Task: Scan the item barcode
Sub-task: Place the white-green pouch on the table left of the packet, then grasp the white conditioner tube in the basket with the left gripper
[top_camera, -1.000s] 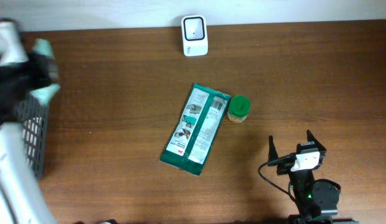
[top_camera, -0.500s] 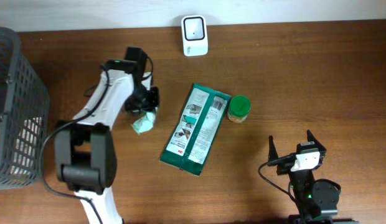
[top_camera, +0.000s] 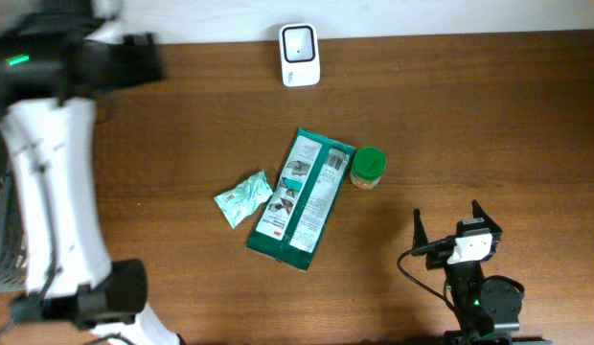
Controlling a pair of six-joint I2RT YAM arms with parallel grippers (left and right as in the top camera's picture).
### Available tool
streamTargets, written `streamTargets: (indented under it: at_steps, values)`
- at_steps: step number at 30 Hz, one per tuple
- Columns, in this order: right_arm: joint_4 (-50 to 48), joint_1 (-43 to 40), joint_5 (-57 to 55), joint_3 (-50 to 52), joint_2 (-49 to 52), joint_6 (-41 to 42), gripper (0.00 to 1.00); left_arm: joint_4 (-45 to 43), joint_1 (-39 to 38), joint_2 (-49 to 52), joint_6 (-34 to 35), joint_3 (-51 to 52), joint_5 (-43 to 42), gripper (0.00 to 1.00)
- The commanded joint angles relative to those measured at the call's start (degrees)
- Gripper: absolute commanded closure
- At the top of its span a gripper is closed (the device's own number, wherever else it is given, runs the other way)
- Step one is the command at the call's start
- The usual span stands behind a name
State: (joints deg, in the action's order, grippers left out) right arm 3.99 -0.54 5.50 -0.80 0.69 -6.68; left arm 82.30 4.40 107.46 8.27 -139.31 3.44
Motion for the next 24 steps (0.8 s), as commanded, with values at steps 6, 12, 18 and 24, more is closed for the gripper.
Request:
streamTargets:
  at_steps: [6, 12, 18, 24]
  values:
    - [0.04, 0.2, 0.04, 0.48, -0.33, 0.04, 0.02, 1.05, 36.13, -3.43, 4.98, 6.43, -0.55, 0.01]
    - [0.07, 0.2, 0.04, 0.48, -0.33, 0.04, 0.02, -17.57, 46.69, -3.43, -7.17, 36.24, -9.94, 0.01]
    - [0.07, 0.2, 0.04, 0.48, -0.33, 0.04, 0.02, -32.3, 47.91, -3.34, -27.96, 58.07, -15.5, 0.0]
    - [0.07, 0.2, 0.04, 0.48, -0.33, 0.04, 0.02, -36.92, 47.91, -3.28, -35.91, 63.01, -17.18, 0.06]
